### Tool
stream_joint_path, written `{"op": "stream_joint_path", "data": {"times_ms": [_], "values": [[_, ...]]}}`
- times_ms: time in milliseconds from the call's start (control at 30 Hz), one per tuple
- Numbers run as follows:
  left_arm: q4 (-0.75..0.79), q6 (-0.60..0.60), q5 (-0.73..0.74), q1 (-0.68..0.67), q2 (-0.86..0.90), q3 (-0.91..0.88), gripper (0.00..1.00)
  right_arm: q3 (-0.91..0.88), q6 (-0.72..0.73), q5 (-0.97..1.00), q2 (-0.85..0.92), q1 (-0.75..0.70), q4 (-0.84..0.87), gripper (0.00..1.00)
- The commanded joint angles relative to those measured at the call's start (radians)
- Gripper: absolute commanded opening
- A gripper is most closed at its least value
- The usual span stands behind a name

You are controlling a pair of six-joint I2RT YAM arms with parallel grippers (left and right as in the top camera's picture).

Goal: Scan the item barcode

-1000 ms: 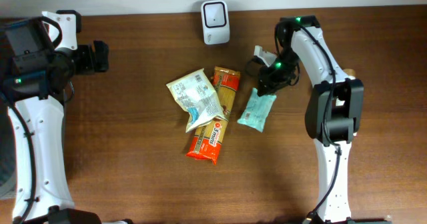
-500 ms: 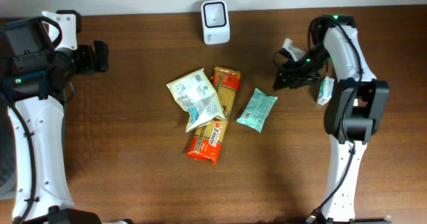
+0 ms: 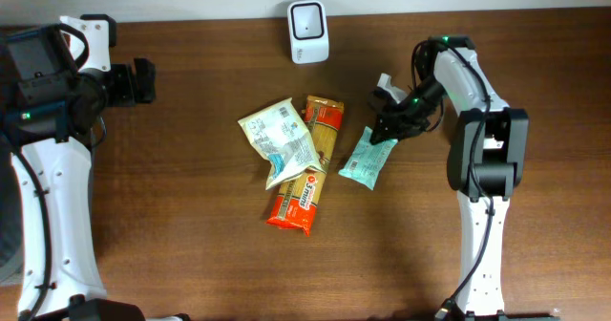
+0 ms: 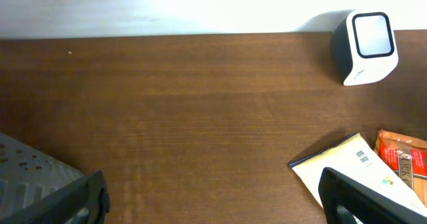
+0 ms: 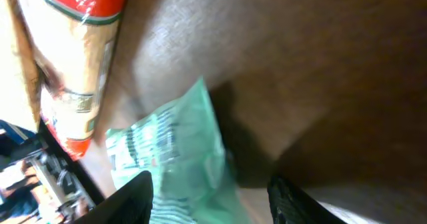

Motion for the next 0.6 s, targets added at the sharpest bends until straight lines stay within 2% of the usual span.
{"op": "stream_joint_path", "data": {"times_ms": [0,67,133,200,367,500,567], "values": [[-0.001,-0.009,0.011,0.004,-0.013,0.004,0.99,-0.104,-0.034,0.073,0.047,0.044,0.026,0.56],[-0.001,-0.009,0.011,0.003,-0.013,0.004,0.99,-0.138,-0.034,0.078,0.047,0.055,0.030,0.53],[-0.001,-0.009,0.011,0.004,-0.013,0.004,0.99,-0.154,-0.034,0.077,0.047,0.054,0.033,0.22],[-0.001,-0.009,0.011,0.004,-0.013,0.004,0.99,-0.151,-0.033,0.075,0.047,0.053,0.032,0.04],[-0.001,-0.009,0.011,0.004,-0.013,0.004,0.99,-0.055,-0.034,-0.014,0.043,0.052,-0.043,0.04],[-0.001,-0.009,0.011,0.003,-0.013,0.004,0.99,0.187,-0.025,-0.066,-0.011,0.032,-0.164,0.04],[-0.001,-0.009,0.011,0.003,-0.013,0.004,0.99,0.303,0.075,-0.079,-0.058,0.013,-0.164,0.04]]}}
